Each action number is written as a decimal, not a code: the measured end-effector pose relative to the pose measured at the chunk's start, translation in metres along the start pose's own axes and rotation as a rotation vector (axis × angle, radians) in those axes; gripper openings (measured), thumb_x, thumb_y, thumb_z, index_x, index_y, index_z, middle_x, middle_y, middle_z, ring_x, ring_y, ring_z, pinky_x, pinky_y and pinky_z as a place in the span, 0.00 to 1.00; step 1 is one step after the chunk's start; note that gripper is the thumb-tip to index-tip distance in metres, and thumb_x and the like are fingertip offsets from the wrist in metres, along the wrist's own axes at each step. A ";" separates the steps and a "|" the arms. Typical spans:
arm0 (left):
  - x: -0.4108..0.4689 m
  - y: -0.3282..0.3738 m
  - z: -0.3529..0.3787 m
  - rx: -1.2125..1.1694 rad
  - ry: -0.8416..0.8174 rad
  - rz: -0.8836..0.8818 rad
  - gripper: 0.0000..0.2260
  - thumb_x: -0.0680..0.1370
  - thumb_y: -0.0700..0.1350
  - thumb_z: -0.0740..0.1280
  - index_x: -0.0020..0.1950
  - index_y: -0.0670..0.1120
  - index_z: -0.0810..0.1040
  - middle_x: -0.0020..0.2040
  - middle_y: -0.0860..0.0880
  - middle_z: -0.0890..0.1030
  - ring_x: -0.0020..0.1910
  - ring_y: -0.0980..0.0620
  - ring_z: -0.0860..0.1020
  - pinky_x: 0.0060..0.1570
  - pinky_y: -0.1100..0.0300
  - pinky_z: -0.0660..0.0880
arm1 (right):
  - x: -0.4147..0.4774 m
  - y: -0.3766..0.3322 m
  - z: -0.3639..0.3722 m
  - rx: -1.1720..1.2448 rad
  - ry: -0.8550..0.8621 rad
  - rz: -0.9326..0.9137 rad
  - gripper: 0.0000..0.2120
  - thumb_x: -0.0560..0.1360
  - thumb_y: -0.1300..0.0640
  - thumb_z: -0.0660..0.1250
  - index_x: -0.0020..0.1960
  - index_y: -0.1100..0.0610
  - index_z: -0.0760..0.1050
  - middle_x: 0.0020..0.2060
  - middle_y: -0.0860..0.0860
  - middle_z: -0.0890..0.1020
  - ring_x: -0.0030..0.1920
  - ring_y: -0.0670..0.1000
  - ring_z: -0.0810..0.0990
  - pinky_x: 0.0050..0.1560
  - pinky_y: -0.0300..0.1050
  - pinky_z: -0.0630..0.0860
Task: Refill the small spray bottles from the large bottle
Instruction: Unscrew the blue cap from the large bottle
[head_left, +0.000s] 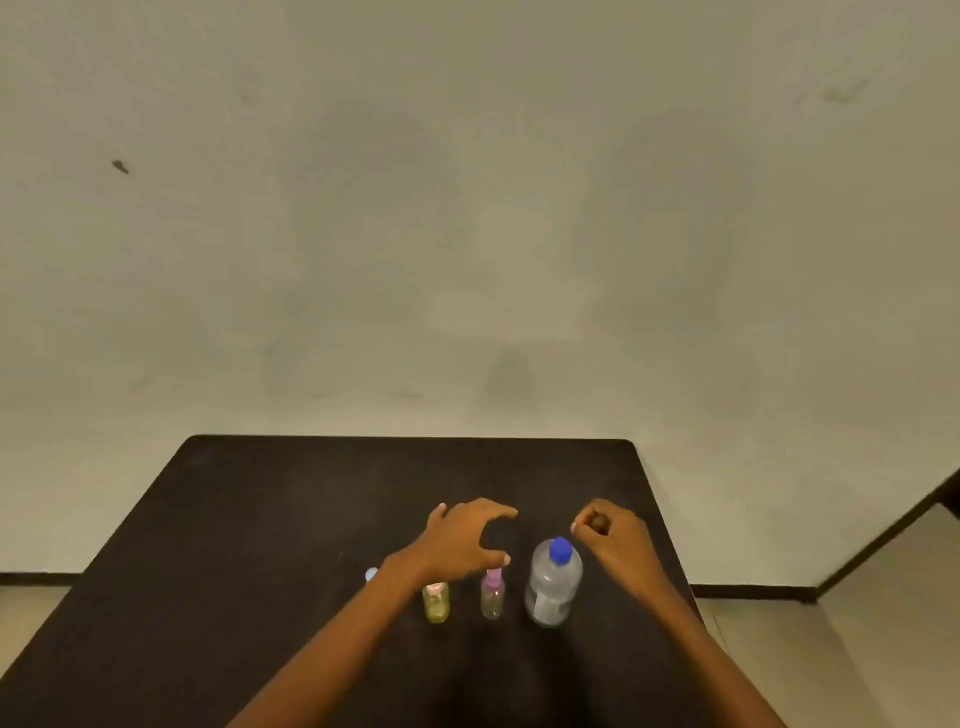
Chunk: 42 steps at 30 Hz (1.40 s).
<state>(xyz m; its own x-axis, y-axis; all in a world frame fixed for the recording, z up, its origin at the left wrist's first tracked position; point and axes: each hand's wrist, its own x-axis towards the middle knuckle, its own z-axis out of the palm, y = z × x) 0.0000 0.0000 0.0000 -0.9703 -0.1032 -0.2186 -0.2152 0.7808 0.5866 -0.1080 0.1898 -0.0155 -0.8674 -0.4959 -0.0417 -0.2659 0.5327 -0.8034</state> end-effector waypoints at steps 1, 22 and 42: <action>-0.002 0.007 0.007 0.046 -0.018 -0.035 0.26 0.74 0.51 0.66 0.71 0.55 0.63 0.72 0.52 0.65 0.72 0.51 0.62 0.72 0.41 0.47 | 0.000 0.005 0.002 0.012 -0.017 -0.001 0.11 0.72 0.63 0.68 0.35 0.51 0.71 0.32 0.49 0.76 0.34 0.46 0.75 0.36 0.33 0.71; 0.024 0.048 0.088 -0.017 0.465 -0.126 0.12 0.74 0.48 0.67 0.57 0.48 0.77 0.55 0.51 0.81 0.56 0.55 0.77 0.72 0.49 0.39 | -0.004 0.021 0.025 -0.065 0.037 -0.188 0.06 0.68 0.60 0.72 0.43 0.57 0.77 0.44 0.52 0.77 0.47 0.48 0.71 0.42 0.39 0.70; 0.024 0.039 0.098 -0.050 0.547 -0.120 0.13 0.74 0.48 0.68 0.57 0.47 0.78 0.55 0.51 0.81 0.56 0.54 0.78 0.73 0.51 0.40 | -0.015 0.015 0.032 0.060 -0.015 -0.138 0.21 0.71 0.66 0.68 0.63 0.60 0.70 0.56 0.57 0.77 0.57 0.53 0.75 0.62 0.49 0.72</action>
<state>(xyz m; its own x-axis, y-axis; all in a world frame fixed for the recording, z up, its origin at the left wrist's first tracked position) -0.0209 0.0889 -0.0589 -0.8516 -0.5044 0.1429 -0.3195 0.7154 0.6213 -0.0855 0.1833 -0.0461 -0.8178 -0.5721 0.0626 -0.3559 0.4173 -0.8362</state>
